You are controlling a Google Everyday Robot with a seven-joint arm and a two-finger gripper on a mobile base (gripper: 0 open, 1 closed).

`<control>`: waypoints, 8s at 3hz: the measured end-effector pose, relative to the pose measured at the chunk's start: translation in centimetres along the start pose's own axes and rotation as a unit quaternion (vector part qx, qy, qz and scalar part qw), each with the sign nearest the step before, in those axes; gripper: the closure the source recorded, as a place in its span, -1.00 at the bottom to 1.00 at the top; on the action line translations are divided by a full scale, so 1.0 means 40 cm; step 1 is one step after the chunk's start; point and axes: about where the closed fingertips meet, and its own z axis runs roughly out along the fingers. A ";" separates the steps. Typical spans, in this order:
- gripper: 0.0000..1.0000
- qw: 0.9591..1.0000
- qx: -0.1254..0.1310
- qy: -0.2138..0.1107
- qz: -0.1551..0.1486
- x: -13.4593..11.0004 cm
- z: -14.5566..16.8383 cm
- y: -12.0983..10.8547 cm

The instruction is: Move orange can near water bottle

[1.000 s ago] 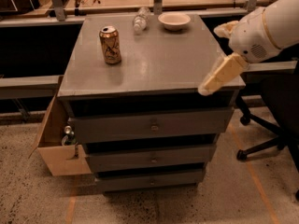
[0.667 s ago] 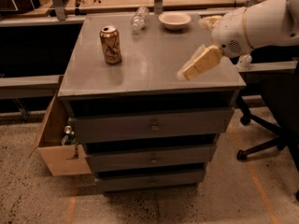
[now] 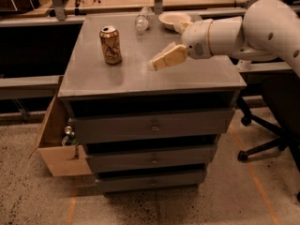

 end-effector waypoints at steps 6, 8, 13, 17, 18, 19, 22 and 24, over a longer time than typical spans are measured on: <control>-1.00 0.996 0.028 -0.069 0.045 -0.003 0.411 -0.022; -0.97 0.994 0.065 -0.081 0.041 0.032 0.543 -0.104; 1.00 0.982 0.179 -0.045 0.036 0.022 0.359 -0.283; 1.00 0.972 0.234 -0.001 0.008 0.093 0.337 -0.448; 1.00 0.963 0.269 0.021 0.006 0.127 0.321 -0.524; 1.00 0.953 0.300 0.029 0.025 0.160 0.310 -0.588; 0.47 0.935 0.341 -0.004 0.092 0.208 0.421 -0.704; -0.46 0.932 0.348 -0.008 0.104 0.216 0.452 -0.725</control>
Offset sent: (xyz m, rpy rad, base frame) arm 0.0155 0.0244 -0.0022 0.1166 0.0296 0.0210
